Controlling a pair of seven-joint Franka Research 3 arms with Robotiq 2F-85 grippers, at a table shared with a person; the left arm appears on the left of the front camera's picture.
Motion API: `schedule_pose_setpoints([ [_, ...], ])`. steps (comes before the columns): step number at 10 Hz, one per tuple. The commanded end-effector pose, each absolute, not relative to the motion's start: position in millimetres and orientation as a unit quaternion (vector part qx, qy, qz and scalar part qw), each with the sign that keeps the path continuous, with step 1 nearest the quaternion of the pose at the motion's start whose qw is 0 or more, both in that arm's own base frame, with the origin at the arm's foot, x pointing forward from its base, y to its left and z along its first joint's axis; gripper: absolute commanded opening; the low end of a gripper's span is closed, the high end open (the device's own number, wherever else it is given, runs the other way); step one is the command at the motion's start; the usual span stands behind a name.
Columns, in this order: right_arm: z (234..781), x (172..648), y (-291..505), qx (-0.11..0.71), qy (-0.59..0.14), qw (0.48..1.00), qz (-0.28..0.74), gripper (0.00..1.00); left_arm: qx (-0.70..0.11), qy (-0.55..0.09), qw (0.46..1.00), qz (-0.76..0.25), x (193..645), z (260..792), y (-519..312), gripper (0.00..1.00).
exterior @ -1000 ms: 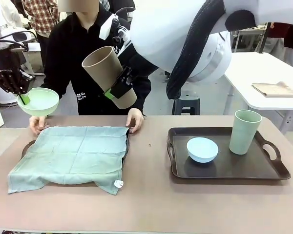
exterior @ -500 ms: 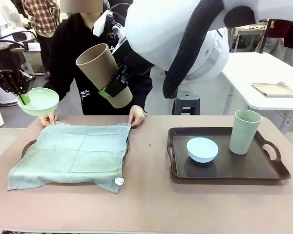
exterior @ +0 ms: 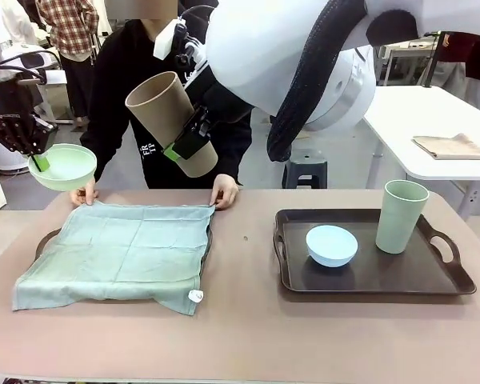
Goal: Set up a tray with a mat and arrange the tableware.
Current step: Place the Picnic Bowl and Reusable plastic cup back onto the Handle tray in front of the human's position.
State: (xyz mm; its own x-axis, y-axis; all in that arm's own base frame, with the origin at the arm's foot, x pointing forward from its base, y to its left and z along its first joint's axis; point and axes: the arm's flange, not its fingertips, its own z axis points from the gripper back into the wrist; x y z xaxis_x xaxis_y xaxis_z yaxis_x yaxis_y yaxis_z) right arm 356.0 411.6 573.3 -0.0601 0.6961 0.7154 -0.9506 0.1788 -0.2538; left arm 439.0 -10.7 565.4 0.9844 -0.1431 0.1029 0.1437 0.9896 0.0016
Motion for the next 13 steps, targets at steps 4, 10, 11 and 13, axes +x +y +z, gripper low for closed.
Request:
schedule_pose_setpoints([
  [4,577.0,357.2,413.9,0.165,-0.378,0.671,0.616,0.83,-0.004,-0.056,0.996,-0.072,438.9,565.6,-9.8,0.04],
  [10,556.2,369.0,423.6,0.189,-0.376,0.630,0.653,0.83,-0.007,-0.042,0.995,-0.090,448.2,547.7,-8.0,0.04],
  [11,536.5,385.0,434.3,0.236,-0.392,0.593,0.662,0.83,-0.029,-0.038,0.994,-0.101,454.5,529.5,-7.5,0.04],
  [13,489.0,414.7,449.5,0.309,-0.399,0.554,0.662,0.83,-0.064,-0.033,0.993,-0.092,464.1,499.0,-4.3,0.04],
])
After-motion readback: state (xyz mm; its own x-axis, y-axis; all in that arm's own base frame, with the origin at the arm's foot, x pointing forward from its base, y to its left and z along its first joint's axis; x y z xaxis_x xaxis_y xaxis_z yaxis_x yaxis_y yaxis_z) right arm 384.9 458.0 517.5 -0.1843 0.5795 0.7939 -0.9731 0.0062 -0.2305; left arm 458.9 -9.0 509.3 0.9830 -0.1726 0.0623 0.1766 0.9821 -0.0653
